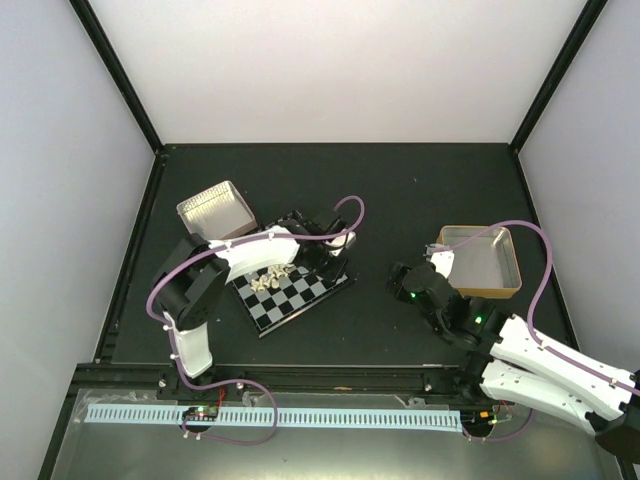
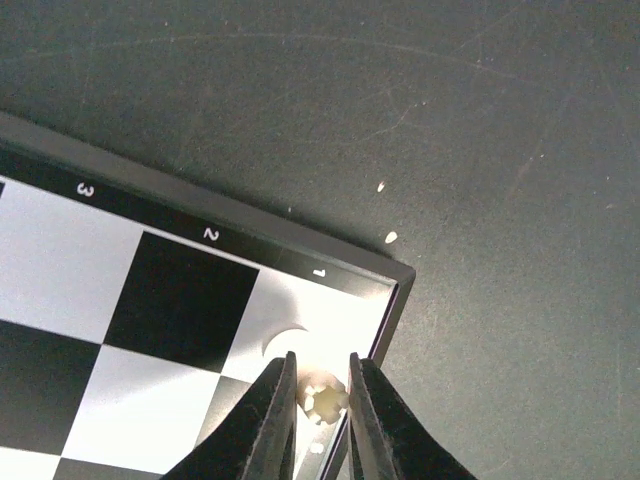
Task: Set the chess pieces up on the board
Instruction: Place the chess piece on the chessboard, then pick up the chess piece from the chessboard, then place the chess piece on the chessboard.
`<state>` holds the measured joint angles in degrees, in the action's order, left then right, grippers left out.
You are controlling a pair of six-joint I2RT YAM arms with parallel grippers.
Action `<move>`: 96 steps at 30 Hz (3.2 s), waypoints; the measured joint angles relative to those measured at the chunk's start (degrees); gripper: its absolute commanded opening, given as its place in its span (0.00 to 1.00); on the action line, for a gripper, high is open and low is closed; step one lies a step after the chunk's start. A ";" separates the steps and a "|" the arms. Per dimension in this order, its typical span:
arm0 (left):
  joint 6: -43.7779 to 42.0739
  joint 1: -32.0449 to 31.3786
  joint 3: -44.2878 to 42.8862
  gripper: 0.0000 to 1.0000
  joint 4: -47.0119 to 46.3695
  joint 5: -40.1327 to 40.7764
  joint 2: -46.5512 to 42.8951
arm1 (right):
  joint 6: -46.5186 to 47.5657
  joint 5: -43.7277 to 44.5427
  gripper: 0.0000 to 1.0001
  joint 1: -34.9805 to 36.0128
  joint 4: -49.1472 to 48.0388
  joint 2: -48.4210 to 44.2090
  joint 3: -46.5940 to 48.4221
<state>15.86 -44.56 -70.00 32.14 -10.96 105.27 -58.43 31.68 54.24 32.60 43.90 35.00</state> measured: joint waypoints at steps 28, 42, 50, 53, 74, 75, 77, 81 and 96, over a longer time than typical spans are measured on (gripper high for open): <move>7.43 10.82 9.68 0.45 -0.94 4.20 -23.87 | 13.40 -12.90 0.73 0.00 -6.91 19.61 11.91; 11.15 18.29 23.41 0.35 2.38 6.69 -29.49 | 17.16 -28.17 0.58 0.02 -10.88 39.89 22.29; 10.73 18.29 23.43 0.27 2.47 6.21 -25.11 | 16.31 -27.61 0.57 0.00 -11.50 38.62 20.94; 10.73 18.29 23.43 0.24 2.49 6.12 -23.50 | 16.11 -27.28 0.56 0.00 -11.61 38.12 20.39; 10.01 12.98 21.81 0.05 5.99 0.13 -27.91 | 12.59 -18.88 0.54 0.00 -12.13 27.28 13.60; 10.21 11.98 21.27 0.05 5.99 -0.24 -27.89 | 11.91 -17.88 0.54 0.00 -12.41 26.23 12.72; 10.58 10.05 20.15 0.05 5.90 -0.90 -27.54 | 10.36 -15.30 0.55 0.00 -12.50 23.54 10.43; 11.06 6.43 17.20 0.05 5.31 -1.29 -24.15 | 7.13 -10.32 0.56 0.00 -12.24 18.05 6.36; 11.23 0.52 8.83 0.05 4.79 5.33 -9.92 | 2.23 -3.19 0.57 0.00 -10.67 10.27 1.79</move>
<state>27.09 -44.03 -61.17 36.93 -5.63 95.35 -56.21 28.49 54.24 21.93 54.17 36.80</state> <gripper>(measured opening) 0.096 0.566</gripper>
